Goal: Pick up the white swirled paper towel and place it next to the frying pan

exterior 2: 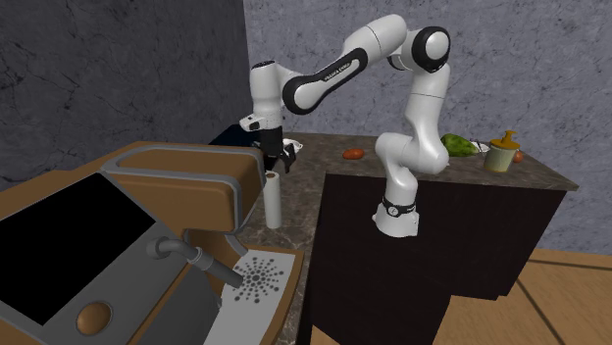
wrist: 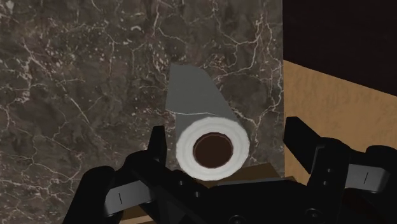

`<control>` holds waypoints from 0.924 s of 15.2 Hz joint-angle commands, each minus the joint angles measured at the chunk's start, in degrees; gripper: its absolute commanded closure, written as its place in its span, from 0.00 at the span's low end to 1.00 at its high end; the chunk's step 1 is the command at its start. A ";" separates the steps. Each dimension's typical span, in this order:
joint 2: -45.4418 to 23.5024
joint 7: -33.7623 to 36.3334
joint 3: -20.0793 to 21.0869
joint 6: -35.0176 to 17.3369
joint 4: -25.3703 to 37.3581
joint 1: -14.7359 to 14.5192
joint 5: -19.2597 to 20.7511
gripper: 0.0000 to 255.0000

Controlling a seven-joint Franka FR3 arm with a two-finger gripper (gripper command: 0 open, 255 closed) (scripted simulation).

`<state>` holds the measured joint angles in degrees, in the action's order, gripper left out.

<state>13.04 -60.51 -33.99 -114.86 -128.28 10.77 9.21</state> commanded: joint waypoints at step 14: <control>-0.74 -0.17 -0.28 -2.06 -1.40 -0.04 -0.22 1.00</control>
<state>12.31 -60.68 -34.28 -116.95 -129.63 10.73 9.00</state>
